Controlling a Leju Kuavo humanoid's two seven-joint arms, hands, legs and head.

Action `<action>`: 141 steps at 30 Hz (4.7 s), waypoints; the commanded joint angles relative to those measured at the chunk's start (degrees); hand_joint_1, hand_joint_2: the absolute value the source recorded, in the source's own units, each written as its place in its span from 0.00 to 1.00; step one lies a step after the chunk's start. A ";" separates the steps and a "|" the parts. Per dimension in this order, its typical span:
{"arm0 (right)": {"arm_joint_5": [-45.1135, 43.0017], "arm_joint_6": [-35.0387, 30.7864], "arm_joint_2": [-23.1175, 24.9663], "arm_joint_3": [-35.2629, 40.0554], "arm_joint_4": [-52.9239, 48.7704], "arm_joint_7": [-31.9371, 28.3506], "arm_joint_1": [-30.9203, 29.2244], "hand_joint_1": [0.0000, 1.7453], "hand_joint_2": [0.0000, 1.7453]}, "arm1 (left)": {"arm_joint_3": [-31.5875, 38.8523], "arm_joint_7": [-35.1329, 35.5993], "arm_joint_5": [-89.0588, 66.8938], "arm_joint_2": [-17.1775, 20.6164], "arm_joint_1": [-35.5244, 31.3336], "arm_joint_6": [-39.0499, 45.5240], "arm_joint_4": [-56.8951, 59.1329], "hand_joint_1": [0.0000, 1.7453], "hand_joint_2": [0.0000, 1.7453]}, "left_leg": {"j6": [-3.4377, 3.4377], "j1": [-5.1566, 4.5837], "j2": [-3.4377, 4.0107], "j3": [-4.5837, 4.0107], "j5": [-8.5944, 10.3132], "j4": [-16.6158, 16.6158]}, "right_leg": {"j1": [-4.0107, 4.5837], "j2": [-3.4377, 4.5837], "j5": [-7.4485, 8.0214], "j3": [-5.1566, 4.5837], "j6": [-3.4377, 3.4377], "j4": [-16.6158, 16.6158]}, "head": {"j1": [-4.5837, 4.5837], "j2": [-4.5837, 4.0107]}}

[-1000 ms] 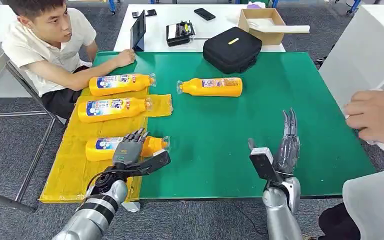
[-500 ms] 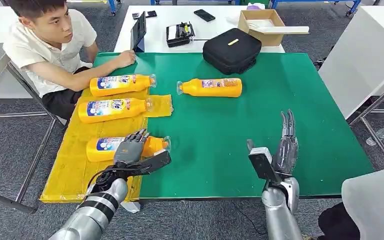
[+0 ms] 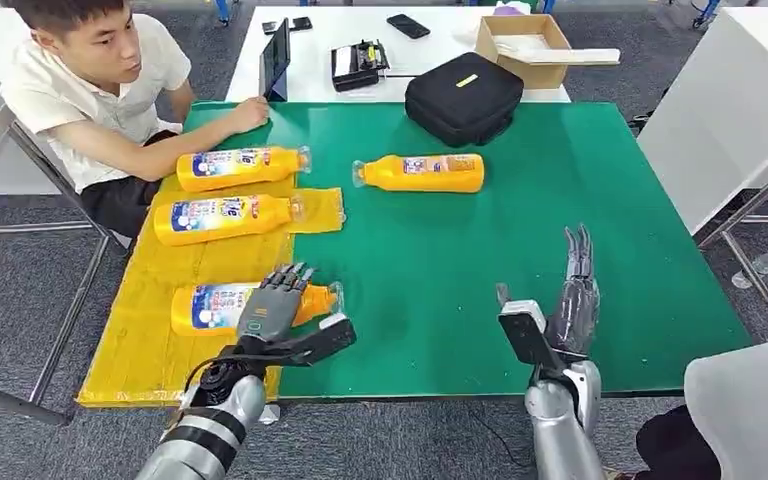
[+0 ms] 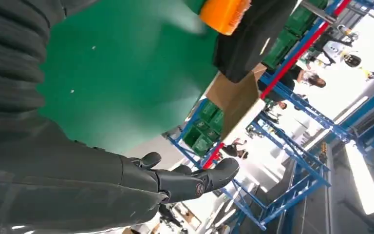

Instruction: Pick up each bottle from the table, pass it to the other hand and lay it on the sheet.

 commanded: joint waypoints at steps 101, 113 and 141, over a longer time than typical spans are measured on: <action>27.31 6.87 -8.79 20.46 35.69 25.90 -19.43 0.00 1.00 | -23.03 -8.55 61.32 -1.29 10.36 -8.05 -20.52 0.00 1.00 | 0.01 0.00 0.17 -0.29 -0.08 -0.01 | 0.02 0.10 0.00 -0.29 -0.13 -0.05 | -0.06 0.00; 29.17 13.13 -10.48 27.21 43.58 28.37 -25.44 0.00 1.00 | -23.14 -6.29 66.42 -1.05 10.20 -12.35 -19.32 0.00 1.00 | 0.01 0.03 0.25 -0.20 -0.11 0.01 | 0.07 0.11 -0.01 -0.19 -0.23 -0.08 | -0.06 0.00; 25.25 28.97 -14.94 32.10 48.99 29.81 -29.18 1.00 1.00 | -22.20 -4.37 68.56 -1.43 9.47 -13.03 -16.81 0.00 1.00 | 0.09 0.05 -0.11 0.21 0.06 -0.08 | 0.08 -0.18 0.10 0.26 -0.15 -0.28 | -0.04 0.00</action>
